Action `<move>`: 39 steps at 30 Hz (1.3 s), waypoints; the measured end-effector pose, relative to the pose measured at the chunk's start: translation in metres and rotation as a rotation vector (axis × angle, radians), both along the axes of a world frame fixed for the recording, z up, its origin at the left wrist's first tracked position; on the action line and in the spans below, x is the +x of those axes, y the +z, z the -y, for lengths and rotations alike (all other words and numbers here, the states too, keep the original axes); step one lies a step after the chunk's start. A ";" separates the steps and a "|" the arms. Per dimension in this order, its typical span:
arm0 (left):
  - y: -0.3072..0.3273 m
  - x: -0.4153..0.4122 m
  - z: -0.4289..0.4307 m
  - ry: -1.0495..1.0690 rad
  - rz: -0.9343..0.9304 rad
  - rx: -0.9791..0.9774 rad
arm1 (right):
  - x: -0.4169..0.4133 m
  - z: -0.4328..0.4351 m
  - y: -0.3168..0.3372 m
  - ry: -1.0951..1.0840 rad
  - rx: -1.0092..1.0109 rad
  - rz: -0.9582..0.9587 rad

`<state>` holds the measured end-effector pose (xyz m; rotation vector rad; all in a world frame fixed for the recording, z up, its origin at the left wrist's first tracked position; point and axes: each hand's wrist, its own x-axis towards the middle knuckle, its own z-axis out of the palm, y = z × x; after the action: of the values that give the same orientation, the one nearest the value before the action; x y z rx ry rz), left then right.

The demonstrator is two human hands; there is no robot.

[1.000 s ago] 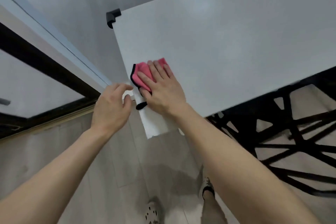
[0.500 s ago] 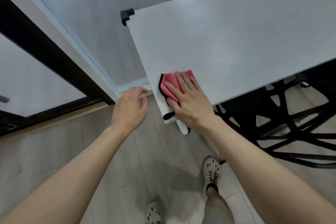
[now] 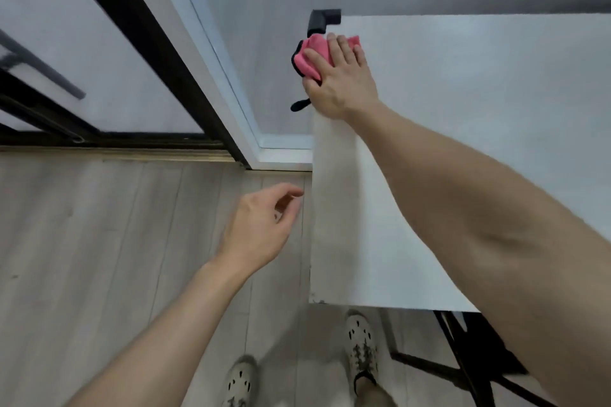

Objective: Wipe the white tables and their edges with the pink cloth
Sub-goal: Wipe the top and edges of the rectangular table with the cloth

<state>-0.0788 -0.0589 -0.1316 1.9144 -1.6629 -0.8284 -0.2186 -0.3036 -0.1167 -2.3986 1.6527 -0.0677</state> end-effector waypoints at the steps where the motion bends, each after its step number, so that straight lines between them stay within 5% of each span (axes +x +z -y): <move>1: -0.002 -0.006 -0.006 0.008 -0.041 0.032 | 0.004 0.008 0.000 0.007 -0.004 -0.002; 7: 0.001 -0.030 -0.036 0.171 -0.185 0.072 | -0.008 -0.026 -0.005 0.010 -0.010 0.055; 14: 0.012 -0.040 -0.104 0.202 -0.184 0.072 | -0.030 -0.186 -0.014 0.025 -0.023 0.076; 21: 0.017 -0.058 -0.187 0.246 0.018 0.036 | -0.069 -0.334 -0.024 0.054 -0.068 0.084; 30: 0.054 -0.150 -0.177 0.063 0.169 -0.073 | -0.254 -0.327 -0.014 -0.170 0.000 0.051; 39: 0.039 -0.339 -0.116 -0.240 0.349 -0.243 | -0.481 -0.268 -0.012 -0.347 0.033 -0.015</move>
<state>-0.4180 0.0566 -0.0930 1.7859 -2.1236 -0.3620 -0.6997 -0.0354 -0.1282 -2.0678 2.0408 -0.0795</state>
